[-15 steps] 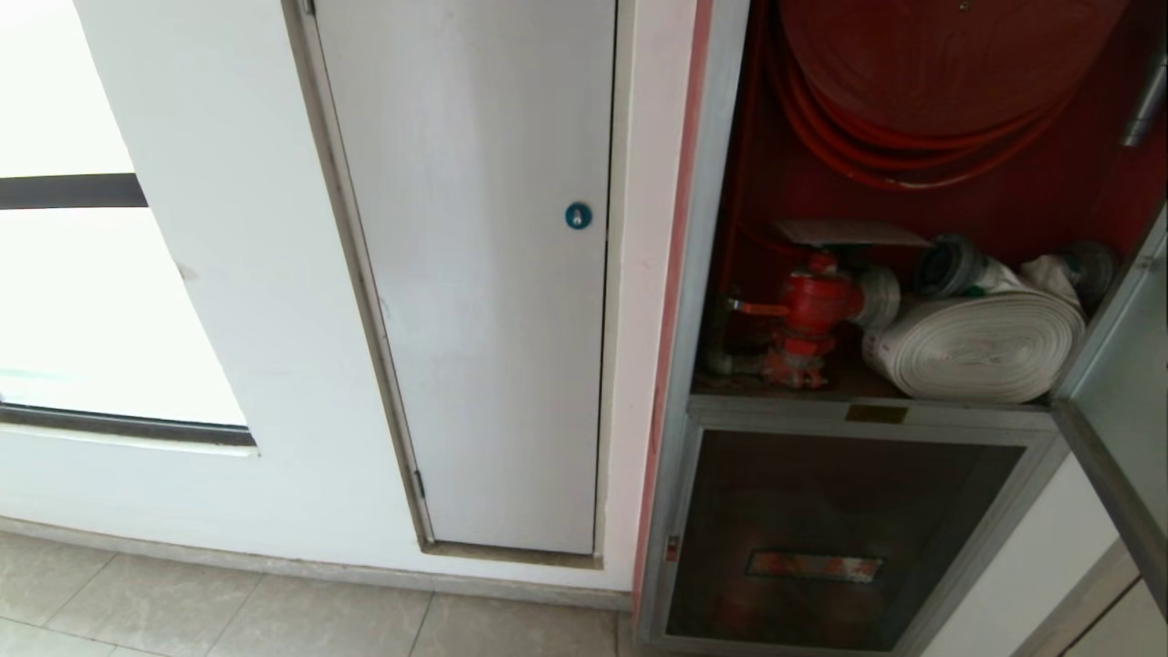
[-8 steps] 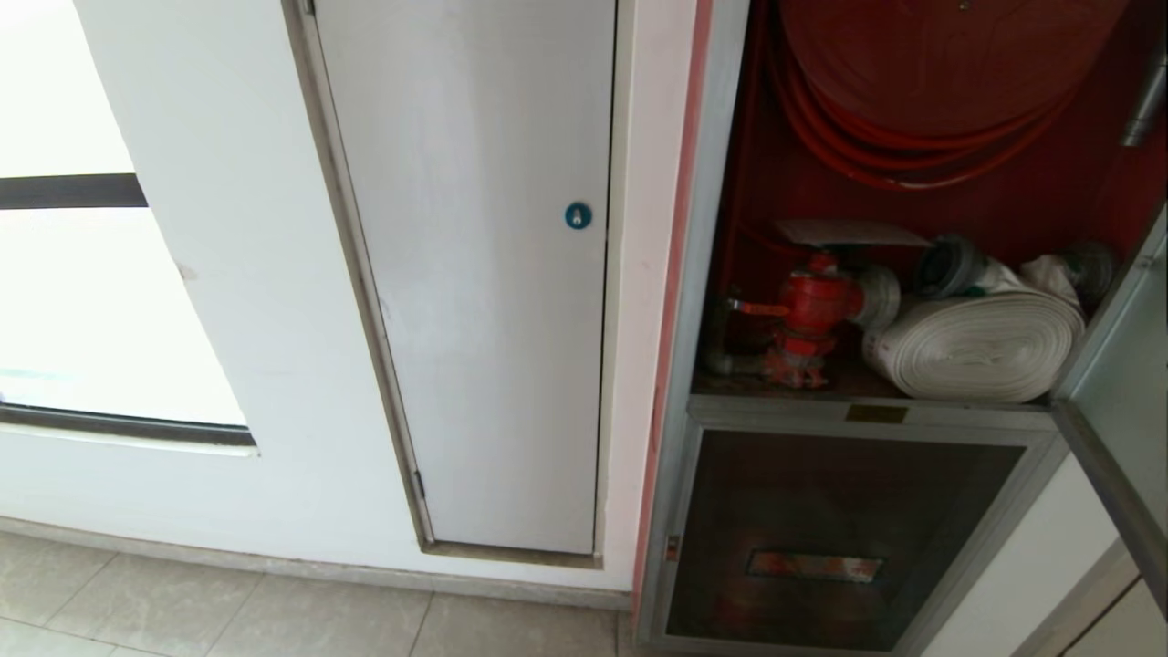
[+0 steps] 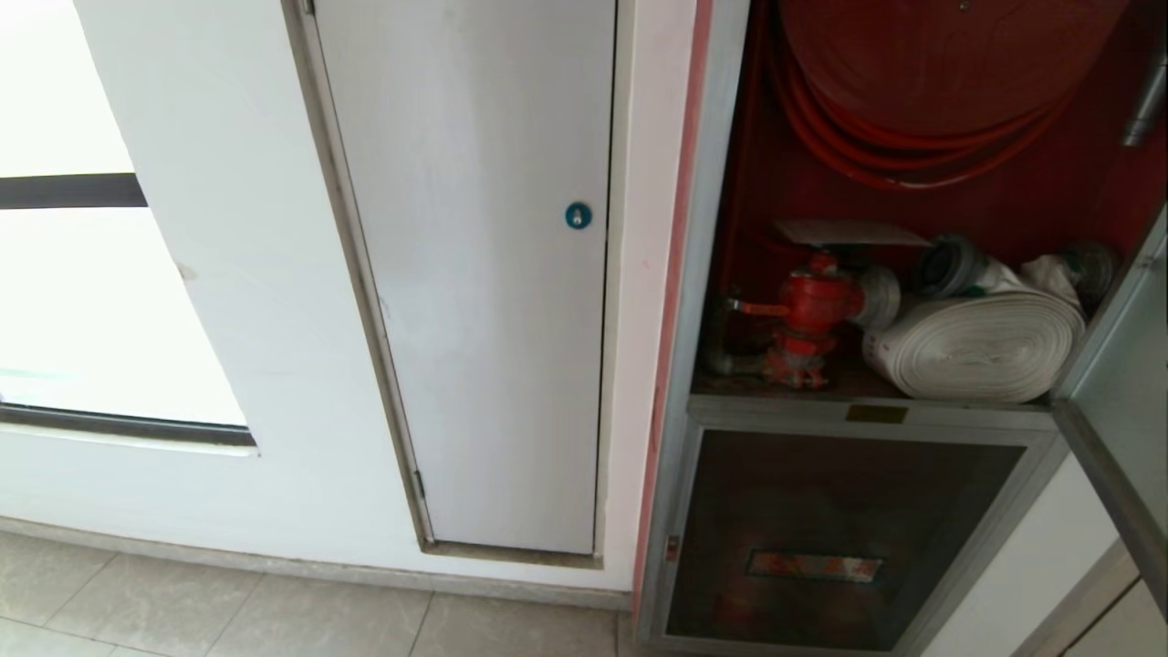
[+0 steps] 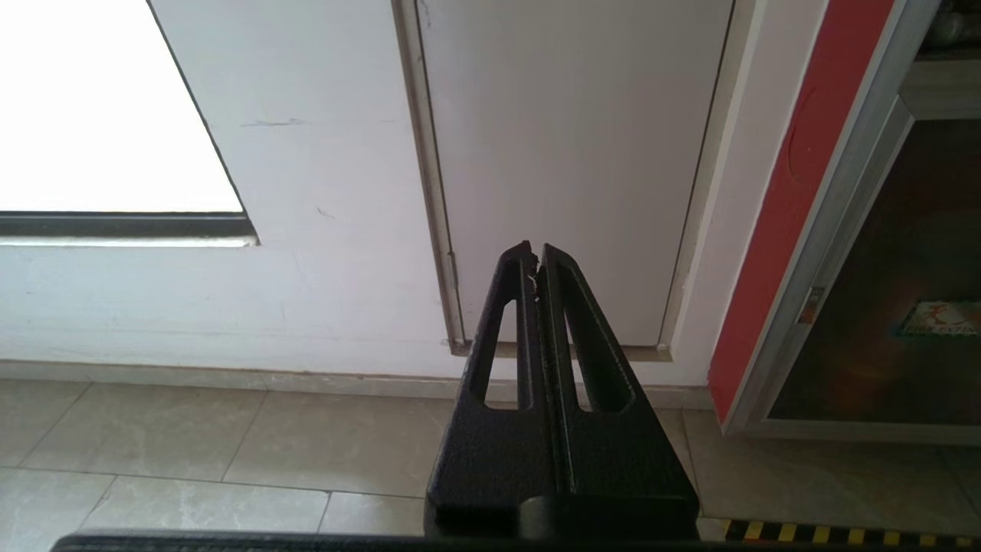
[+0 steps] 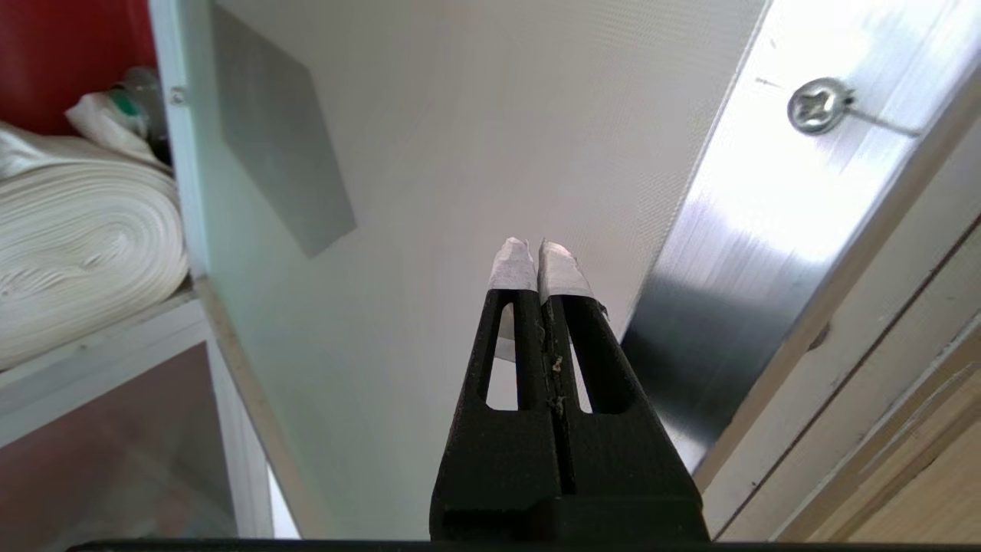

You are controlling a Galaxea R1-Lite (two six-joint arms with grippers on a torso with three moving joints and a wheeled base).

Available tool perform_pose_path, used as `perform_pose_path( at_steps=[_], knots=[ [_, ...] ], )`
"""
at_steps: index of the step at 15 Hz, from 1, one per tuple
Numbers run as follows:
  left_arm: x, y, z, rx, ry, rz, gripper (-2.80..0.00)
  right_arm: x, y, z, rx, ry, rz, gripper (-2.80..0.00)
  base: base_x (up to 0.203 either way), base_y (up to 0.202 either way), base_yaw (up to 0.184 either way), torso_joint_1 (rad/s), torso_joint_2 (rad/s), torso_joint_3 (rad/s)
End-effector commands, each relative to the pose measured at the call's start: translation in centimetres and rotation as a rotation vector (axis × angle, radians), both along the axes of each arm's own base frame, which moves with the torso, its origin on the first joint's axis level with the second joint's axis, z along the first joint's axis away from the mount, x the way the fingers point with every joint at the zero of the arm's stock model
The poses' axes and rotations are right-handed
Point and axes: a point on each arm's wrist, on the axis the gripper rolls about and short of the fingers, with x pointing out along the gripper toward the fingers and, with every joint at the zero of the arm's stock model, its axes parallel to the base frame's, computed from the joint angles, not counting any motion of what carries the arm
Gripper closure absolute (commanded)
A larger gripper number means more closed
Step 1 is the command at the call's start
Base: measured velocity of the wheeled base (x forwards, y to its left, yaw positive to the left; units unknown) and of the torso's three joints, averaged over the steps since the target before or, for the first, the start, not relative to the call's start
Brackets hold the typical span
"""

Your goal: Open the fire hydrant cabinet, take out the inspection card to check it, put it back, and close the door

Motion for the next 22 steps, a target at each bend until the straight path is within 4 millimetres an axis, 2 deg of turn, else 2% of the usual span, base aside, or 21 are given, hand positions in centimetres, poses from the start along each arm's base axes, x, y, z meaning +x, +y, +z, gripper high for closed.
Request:
perform_pose_path(
  at_steps=[1, 15, 22],
  knots=[
    [0.0, 0.0, -0.2, 0.0, 0.004, 0.0, 0.0, 0.2, -0.1, 0.2, 0.001, 0.003, -0.01, 0.0, 0.0, 0.0, 0.0, 0.0, 0.0, 0.0],
    [0.0, 0.0, -0.2, 0.0, 0.004, 0.0, 0.0, 3.4, -2.9, 1.1, 0.022, 0.072, -0.128, 0.0, 0.0, 0.0, 0.0, 0.0, 0.0, 0.0],
    [0.0, 0.0, -0.2, 0.0, 0.004, 0.0, 0.0, 3.8, -4.5, 1.1, 0.028, 0.092, -0.171, 0.0, 0.0, 0.0, 0.0, 0.0, 0.0, 0.0]
  ],
)
